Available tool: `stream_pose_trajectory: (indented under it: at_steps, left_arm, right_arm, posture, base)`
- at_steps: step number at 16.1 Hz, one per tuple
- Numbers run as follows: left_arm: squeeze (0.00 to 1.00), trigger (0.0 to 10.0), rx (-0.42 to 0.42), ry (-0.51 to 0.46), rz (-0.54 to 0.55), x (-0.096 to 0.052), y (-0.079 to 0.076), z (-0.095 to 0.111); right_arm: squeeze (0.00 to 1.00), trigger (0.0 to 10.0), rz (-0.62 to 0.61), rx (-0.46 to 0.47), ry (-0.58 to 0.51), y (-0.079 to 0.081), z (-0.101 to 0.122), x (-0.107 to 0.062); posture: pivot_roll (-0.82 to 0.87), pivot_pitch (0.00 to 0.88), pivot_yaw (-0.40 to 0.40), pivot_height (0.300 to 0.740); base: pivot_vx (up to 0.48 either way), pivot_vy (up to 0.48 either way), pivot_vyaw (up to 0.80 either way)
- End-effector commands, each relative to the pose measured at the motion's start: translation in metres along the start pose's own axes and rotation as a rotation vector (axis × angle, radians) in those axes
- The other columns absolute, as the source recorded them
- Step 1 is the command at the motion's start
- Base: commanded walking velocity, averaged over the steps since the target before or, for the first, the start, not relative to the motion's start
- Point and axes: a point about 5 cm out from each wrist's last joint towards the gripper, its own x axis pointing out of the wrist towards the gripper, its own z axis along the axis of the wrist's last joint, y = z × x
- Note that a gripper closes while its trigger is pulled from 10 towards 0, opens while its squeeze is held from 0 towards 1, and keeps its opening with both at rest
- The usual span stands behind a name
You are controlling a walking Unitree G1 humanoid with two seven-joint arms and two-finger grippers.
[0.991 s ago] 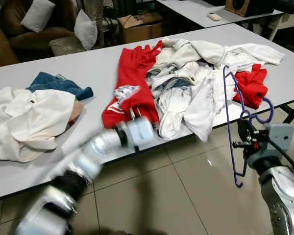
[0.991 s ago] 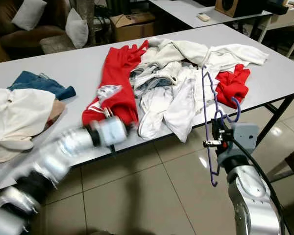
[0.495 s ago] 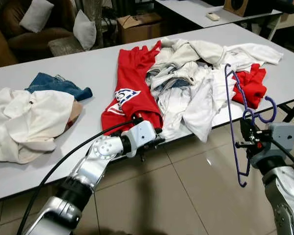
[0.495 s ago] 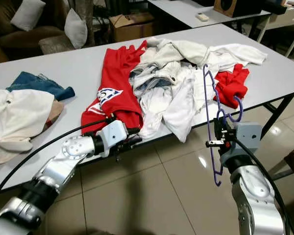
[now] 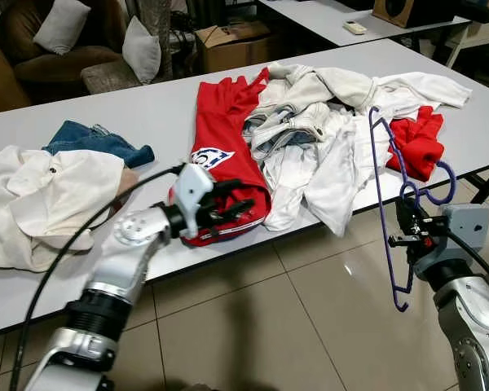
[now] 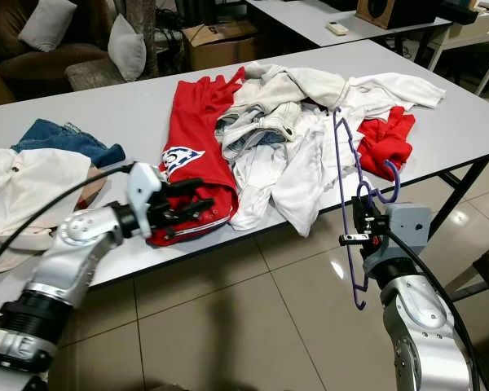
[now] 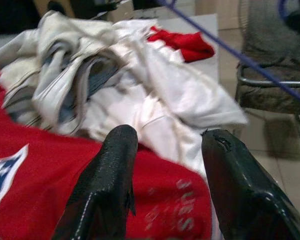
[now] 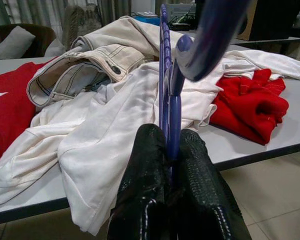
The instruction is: Hang hanger
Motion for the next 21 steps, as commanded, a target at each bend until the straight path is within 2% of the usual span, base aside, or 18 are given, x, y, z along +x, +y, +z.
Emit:
stream_pose_trajectory:
  at_steps: [1,2,4,6,7,9,10,11,12,13,17,18,19,21]
  left_arm:
    - [0.00,10.0,0.012,0.064,0.069,-0.005,0.012,-0.004]
    - [0.00,10.0,0.032,0.126,0.124,-0.008,0.019,-0.009]
    - [0.00,10.0,0.126,0.276,0.205,-0.015,0.028,-0.024]
    - [0.00,10.0,0.223,0.353,0.227,-0.021,0.031,-0.030]
    - [0.00,8.9,0.256,0.375,0.222,-0.024,0.031,-0.032]
    - [0.00,8.8,0.274,0.389,0.211,-0.028,0.030,-0.034]
    - [0.00,9.3,0.265,0.385,0.209,-0.028,0.030,-0.035]
    - [0.00,9.3,0.280,0.398,0.212,-0.029,0.030,-0.036]
    - [0.00,8.3,0.306,0.422,0.217,-0.030,0.032,-0.038]
    - [0.00,6.0,0.317,0.435,0.218,-0.031,0.033,-0.039]
    - [0.00,3.2,0.359,0.491,0.234,-0.037,0.037,-0.044]
    - [0.00,0.8,0.367,0.506,0.274,-0.041,0.042,-0.044]
    - [0.00,0.0,0.368,0.509,0.278,-0.041,0.043,-0.044]
    - [0.00,0.0,0.377,0.522,0.263,-0.043,0.043,-0.045]
  right_arm:
    - [0.00,10.0,0.013,-0.005,-0.016,0.003,0.004,-0.002]
    - [0.00,10.0,0.013,-0.005,-0.016,0.003,0.004,-0.002]
    - [0.00,10.0,0.016,-0.005,-0.018,0.005,0.004,-0.001]
    - [0.00,10.0,0.022,-0.006,-0.018,0.007,0.003,-0.001]
    - [0.00,10.0,0.024,-0.006,-0.018,0.008,0.003,-0.001]
    - [0.00,10.0,0.027,-0.003,-0.015,0.008,0.003,-0.001]
    - [0.00,10.0,0.030,-0.004,-0.014,0.008,0.003,0.000]
    - [0.00,10.0,0.031,-0.004,-0.014,0.008,0.003,0.000]
    - [0.00,10.0,0.032,-0.004,-0.014,0.008,0.003,0.001]
    - [0.00,10.0,0.033,-0.004,-0.015,0.008,0.003,0.001]
    - [0.00,10.0,0.035,-0.003,-0.014,0.008,0.003,0.002]
    - [0.00,10.0,0.037,-0.001,-0.014,0.009,0.003,0.003]
    - [0.00,10.0,0.037,0.000,-0.014,0.009,0.003,0.003]
    - [0.00,10.0,0.041,0.001,-0.013,0.010,0.003,0.003]
  posture:
    - [-0.20,0.000,0.079,0.740]
    - [-0.20,0.000,0.080,0.740]
    - [-0.20,0.000,0.081,0.740]
    - [-0.20,0.000,0.080,0.740]
    - [-0.20,0.000,0.077,0.740]
    - [-0.20,0.000,0.073,0.740]
    - [-0.19,0.000,0.071,0.740]
    - [-0.19,0.000,0.070,0.740]
    - [-0.19,0.000,0.070,0.740]
    - [-0.19,0.000,0.071,0.740]
    - [-0.19,0.000,0.071,0.740]
    - [-0.18,0.000,0.067,0.740]
    - [-0.18,0.000,0.067,0.740]
    - [-0.18,0.000,0.064,0.740]
  base:
    - [0.000,0.000,0.00]
    - [0.000,0.000,0.00]
    - [0.000,0.000,0.00]
    - [0.000,0.000,0.00]
    - [0.000,0.000,0.00]
    - [0.000,0.000,0.00]
    - [0.000,0.000,0.00]
    - [0.000,0.000,0.00]
    - [0.000,0.000,0.00]
    - [0.000,0.000,0.00]
    - [0.000,0.000,0.00]
    - [0.000,0.000,0.00]
    - [0.000,0.000,0.00]
    - [0.000,0.000,0.00]
